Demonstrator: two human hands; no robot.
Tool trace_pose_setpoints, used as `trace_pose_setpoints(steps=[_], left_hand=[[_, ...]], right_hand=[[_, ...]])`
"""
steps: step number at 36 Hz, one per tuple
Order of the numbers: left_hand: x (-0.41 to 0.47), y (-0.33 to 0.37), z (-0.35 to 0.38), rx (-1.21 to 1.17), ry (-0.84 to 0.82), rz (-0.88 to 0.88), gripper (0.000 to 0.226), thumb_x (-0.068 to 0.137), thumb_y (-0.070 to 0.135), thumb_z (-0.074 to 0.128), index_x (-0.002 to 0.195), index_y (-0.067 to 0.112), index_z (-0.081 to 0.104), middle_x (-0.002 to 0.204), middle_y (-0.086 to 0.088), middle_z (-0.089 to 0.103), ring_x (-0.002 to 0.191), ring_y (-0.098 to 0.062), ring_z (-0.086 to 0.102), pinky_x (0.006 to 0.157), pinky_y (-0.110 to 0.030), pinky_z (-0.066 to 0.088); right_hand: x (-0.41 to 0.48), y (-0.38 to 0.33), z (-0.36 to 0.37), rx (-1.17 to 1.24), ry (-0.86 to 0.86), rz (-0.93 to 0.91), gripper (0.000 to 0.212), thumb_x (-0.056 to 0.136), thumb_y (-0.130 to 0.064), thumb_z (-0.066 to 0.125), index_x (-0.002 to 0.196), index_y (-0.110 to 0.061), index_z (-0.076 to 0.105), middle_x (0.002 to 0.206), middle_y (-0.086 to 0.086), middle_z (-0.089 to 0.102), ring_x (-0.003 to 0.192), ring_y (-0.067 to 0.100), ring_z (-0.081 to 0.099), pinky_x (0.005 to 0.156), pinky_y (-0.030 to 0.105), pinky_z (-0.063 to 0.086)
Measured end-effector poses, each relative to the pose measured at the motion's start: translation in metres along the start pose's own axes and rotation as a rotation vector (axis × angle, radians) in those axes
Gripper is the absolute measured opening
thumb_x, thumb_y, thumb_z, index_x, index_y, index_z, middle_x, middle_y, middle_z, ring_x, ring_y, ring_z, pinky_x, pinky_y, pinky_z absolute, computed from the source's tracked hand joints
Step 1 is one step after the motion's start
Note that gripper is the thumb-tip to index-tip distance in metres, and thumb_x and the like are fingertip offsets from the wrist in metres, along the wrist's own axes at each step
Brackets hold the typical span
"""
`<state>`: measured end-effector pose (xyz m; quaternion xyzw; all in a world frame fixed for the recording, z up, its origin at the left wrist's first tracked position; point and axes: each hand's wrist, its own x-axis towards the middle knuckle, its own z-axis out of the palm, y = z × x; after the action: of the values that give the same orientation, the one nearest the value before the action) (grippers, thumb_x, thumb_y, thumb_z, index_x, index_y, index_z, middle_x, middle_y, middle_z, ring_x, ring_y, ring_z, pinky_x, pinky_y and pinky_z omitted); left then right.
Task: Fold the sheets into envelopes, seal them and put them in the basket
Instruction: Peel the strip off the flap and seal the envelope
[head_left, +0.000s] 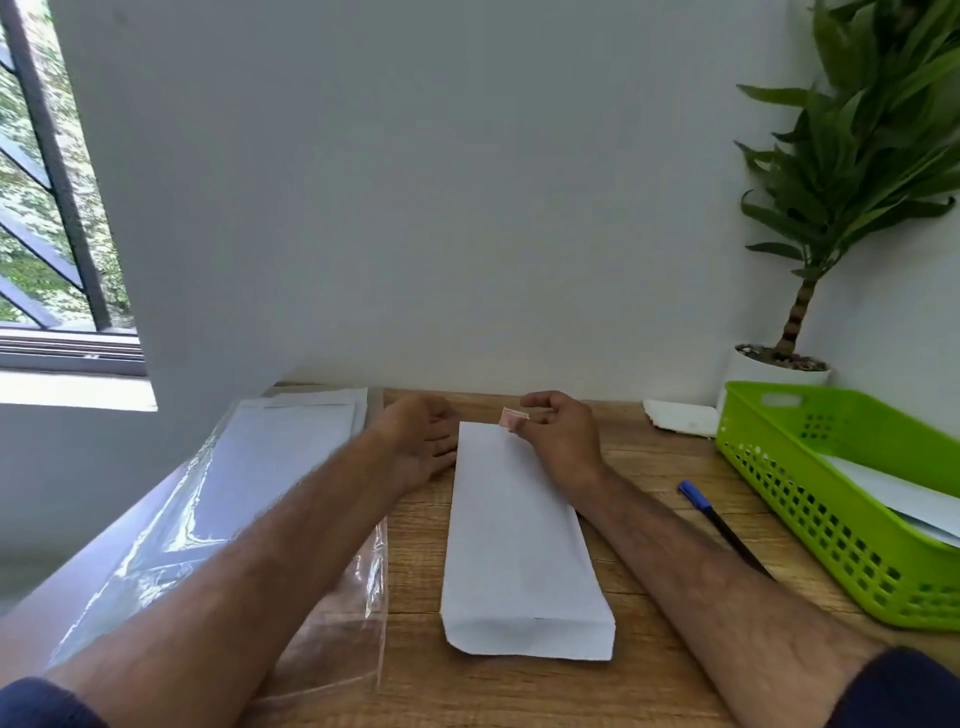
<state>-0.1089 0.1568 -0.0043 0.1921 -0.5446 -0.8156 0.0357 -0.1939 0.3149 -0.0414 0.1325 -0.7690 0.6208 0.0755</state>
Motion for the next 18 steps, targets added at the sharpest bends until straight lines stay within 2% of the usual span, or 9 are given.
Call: trace_pose_setpoints(steps=[3,5,9,11,14,16,18], left_hand=[[0.003,-0.001,-0.002,0.006,0.012,-0.006,0.01,0.093,0.001,0.05,0.092,0.002,0.06,0.094,-0.014,0.068,0.09,-0.028,0.067,0.093,-0.039,0.054],[0.005,-0.003,-0.003,0.049,0.021,0.003,0.01,0.092,0.0,0.053,0.098,0.001,0.061,0.09,-0.014,0.068,0.081,-0.026,0.066,0.083,-0.038,0.055],[0.009,-0.004,-0.007,0.153,0.061,-0.001,0.035,0.088,0.0,0.058,0.122,-0.008,0.06,0.108,-0.026,0.069,0.087,-0.034,0.066,0.078,-0.042,0.057],[0.008,-0.003,-0.007,0.2,0.074,-0.025,0.038,0.088,-0.003,0.054,0.125,-0.009,0.059,0.12,-0.029,0.067,0.093,-0.038,0.067,0.072,-0.042,0.06],[0.007,-0.003,-0.009,0.239,0.067,-0.039,0.033,0.089,-0.009,0.052,0.121,-0.01,0.061,0.114,-0.027,0.07,0.087,-0.037,0.07,0.058,-0.037,0.062],[0.005,-0.003,-0.009,0.224,0.044,-0.029,0.029,0.09,-0.012,0.05,0.117,-0.009,0.063,0.108,-0.026,0.071,0.083,-0.035,0.07,0.059,-0.037,0.062],[0.003,-0.003,-0.008,0.19,0.022,-0.009,0.032,0.091,-0.013,0.049,0.119,-0.009,0.062,0.114,-0.027,0.069,0.089,-0.037,0.07,0.07,-0.041,0.06]], right_hand=[[-0.003,0.0,0.007,0.008,-0.033,-0.016,0.03,0.078,-0.023,0.085,0.104,-0.02,0.071,0.096,-0.003,0.076,0.09,0.011,0.072,0.073,0.024,0.055],[-0.006,-0.002,0.01,0.029,-0.047,-0.027,0.03,0.078,-0.023,0.085,0.104,-0.02,0.071,0.097,-0.004,0.075,0.09,0.009,0.071,0.074,0.024,0.056],[-0.012,-0.01,0.018,0.073,-0.09,-0.056,0.03,0.079,-0.02,0.084,0.106,-0.022,0.07,0.095,0.001,0.076,0.087,0.014,0.073,0.071,0.024,0.059],[-0.015,-0.014,0.021,0.107,-0.127,-0.048,0.033,0.08,-0.019,0.084,0.109,-0.021,0.07,0.094,0.003,0.077,0.086,0.016,0.074,0.07,0.023,0.058],[-0.018,-0.02,0.021,0.117,-0.155,-0.043,0.034,0.08,-0.015,0.084,0.111,-0.016,0.07,0.098,0.003,0.077,0.087,0.016,0.074,0.067,0.018,0.053],[-0.018,-0.025,0.018,0.112,-0.142,-0.043,0.031,0.079,-0.012,0.083,0.109,-0.012,0.072,0.097,0.005,0.077,0.084,0.017,0.074,0.062,0.015,0.052],[-0.018,-0.031,0.016,0.119,-0.121,-0.035,0.028,0.079,-0.012,0.084,0.105,-0.009,0.074,0.094,0.006,0.078,0.079,0.016,0.074,0.057,0.013,0.05]])
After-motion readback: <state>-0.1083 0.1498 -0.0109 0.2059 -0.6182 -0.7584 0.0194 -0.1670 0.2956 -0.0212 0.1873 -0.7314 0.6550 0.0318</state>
